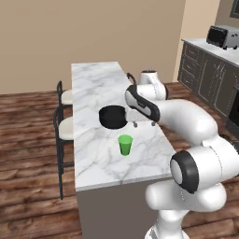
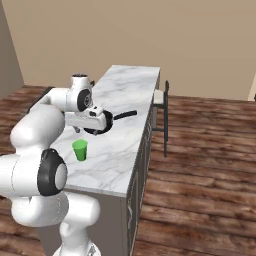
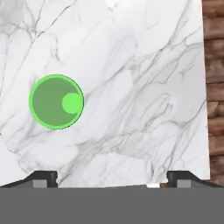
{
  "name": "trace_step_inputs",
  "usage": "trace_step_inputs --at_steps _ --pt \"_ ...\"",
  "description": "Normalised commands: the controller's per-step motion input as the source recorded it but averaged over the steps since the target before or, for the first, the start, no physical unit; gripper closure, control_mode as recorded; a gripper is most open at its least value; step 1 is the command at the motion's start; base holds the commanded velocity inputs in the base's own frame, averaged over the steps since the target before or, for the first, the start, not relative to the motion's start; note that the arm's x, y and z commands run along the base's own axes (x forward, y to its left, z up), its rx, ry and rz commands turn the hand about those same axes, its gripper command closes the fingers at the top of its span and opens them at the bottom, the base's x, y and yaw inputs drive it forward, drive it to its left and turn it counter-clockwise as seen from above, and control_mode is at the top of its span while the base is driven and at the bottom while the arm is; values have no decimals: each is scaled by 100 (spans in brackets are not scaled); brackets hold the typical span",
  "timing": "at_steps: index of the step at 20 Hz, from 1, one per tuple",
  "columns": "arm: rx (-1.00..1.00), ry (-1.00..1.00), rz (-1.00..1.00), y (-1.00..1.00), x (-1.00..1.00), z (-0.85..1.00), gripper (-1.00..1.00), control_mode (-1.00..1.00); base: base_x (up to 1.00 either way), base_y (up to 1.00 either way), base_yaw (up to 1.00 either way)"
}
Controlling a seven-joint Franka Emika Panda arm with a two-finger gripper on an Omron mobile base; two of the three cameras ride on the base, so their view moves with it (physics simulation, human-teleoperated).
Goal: Pick the cup and saucepan and place them in the sink. Then turn on the water.
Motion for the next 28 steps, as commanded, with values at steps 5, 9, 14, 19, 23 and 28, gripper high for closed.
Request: trace_step_inputs --at_steps 5,9,14,19,23,28 --pt "0 19 -2 2 0 -7 -100 -100 0 0 0" --pt "0 5 -2 22 5 -27 -100 -100 0 0 0" --pt "0 -5 0 14 26 -57 -100 -100 0 0 0" --pt "0 -20 0 0 23 -53 -100 -100 0 0 0" --pt "0 -22 0 4 26 -46 -100 -100 0 0 0" --pt "0 -6 -2 3 6 -32 -100 -100 0 0 0"
